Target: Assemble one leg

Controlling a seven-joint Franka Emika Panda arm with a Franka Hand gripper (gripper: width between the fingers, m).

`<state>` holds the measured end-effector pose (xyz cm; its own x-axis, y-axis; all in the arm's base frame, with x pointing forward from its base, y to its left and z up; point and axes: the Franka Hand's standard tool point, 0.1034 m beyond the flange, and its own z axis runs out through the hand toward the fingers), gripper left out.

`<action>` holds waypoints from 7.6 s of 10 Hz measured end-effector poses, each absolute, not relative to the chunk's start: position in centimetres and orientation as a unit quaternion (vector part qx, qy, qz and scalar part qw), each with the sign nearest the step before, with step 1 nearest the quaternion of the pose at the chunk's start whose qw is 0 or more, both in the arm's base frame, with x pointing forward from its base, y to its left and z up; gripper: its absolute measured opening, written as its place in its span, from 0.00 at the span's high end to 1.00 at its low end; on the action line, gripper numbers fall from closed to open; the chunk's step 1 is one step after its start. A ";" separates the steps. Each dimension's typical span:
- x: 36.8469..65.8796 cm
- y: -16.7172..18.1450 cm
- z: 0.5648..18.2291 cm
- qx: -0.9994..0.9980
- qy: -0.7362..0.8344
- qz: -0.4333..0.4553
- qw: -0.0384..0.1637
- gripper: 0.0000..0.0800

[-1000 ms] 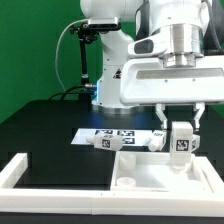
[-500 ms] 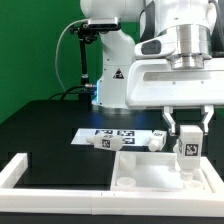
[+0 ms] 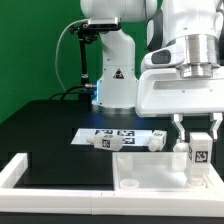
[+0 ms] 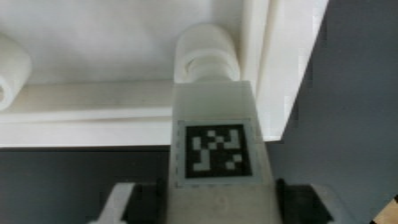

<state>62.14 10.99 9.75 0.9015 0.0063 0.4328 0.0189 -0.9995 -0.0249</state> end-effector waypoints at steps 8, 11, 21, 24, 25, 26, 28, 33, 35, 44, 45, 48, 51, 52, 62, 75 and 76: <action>61.9 11.2 8.3 -0.968 -0.017 -0.250 0.012 0.64; 62.8 10.8 8.5 -0.975 -0.018 -0.220 0.009 0.25; 63.8 10.8 8.1 -0.999 0.033 0.014 0.017 0.19; 63.8 10.9 8.0 -0.998 0.054 0.016 0.017 0.50; 63.8 10.9 8.0 -0.996 0.088 0.016 0.017 0.64; 63.8 10.9 8.0 -0.992 0.121 0.017 0.017 0.64; 63.8 11.0 8.0 -0.983 0.184 0.018 0.016 0.64; 64.0 10.7 8.0 -0.878 0.475 0.034 0.042 0.64; 64.0 10.6 7.7 -0.787 0.612 0.024 0.080 0.64; 63.8 12.1 7.8 -0.932 0.355 -0.020 0.069 0.19; 63.8 11.9 7.8 -0.943 0.326 -0.022 0.068 0.19; 64.0 10.9 7.6 -0.994 0.090 -0.041 0.041 0.19; 63.9 11.2 7.3 -0.998 0.035 -0.043 0.034 0.35; 63.9 11.3 7.3 -0.996 0.065 -0.042 0.037 0.55; 64.0 10.5 7.3 -0.760 0.644 0.015 0.086 0.64; 63.5 12.2 7.4 -0.998 -0.040 -0.046 0.021 0.19; 63.5 12.2 7.4 -0.998 -0.043 -0.046 0.020 0.36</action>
Offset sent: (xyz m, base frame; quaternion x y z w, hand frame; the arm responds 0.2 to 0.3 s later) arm -0.0061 0.0077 -0.0148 -0.0018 0.0171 0.0037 0.9998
